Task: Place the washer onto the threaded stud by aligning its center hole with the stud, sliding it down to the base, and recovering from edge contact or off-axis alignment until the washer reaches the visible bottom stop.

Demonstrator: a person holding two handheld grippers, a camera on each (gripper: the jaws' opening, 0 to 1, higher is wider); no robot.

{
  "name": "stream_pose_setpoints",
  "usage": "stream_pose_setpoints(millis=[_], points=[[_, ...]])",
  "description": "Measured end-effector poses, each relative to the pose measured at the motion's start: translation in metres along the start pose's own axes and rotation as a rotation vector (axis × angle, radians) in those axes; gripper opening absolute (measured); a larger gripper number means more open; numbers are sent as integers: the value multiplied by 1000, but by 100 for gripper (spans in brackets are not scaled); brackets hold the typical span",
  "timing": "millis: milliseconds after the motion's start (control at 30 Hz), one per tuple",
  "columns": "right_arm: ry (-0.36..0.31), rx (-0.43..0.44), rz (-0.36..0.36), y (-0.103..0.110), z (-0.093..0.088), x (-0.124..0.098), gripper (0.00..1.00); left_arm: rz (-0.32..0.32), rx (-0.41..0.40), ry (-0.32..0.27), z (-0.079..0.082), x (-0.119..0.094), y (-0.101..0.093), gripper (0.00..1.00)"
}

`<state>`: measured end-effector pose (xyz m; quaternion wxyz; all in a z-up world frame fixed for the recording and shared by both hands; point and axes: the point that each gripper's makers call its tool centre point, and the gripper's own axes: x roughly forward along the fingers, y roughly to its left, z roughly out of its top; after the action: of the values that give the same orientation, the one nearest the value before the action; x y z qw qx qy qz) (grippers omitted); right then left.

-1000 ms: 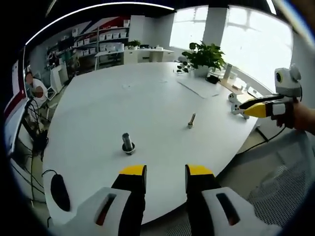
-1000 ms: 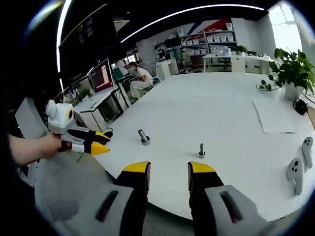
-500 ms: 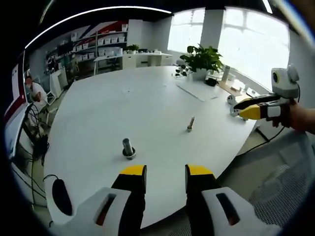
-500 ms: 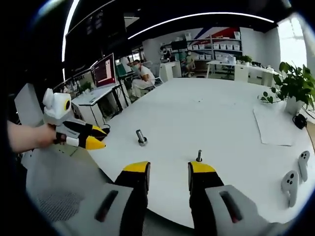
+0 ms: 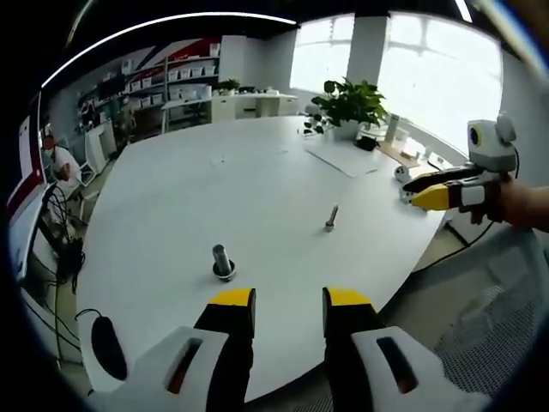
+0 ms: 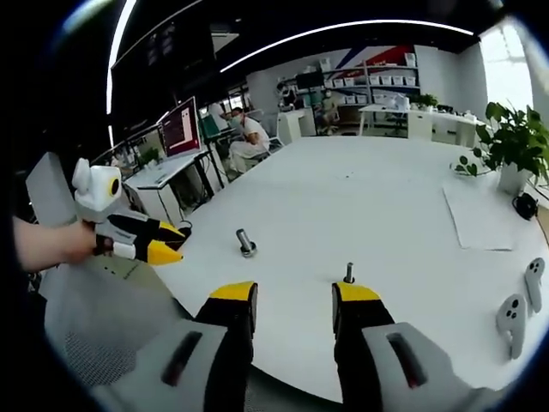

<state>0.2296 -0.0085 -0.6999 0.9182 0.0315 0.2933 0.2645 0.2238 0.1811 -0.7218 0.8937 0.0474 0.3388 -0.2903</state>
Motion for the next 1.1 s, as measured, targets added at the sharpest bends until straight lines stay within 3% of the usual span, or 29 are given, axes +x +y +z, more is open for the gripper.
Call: stream_pose_setpoints(millis=[133,267,800,1100], points=[[6,39,-1,-1,-1,1,42,1,0,5,-1,1,1,29],[19,-25,-16,-2,-1,2,42,0,-13,-3,1,1,1,29],[49,-15,-8,-1,-7,5,42,14,-66,8,-4,-1,5,29],[53,-12,1,1,-8,6,42,29,-38,21,-6,1,8,29]])
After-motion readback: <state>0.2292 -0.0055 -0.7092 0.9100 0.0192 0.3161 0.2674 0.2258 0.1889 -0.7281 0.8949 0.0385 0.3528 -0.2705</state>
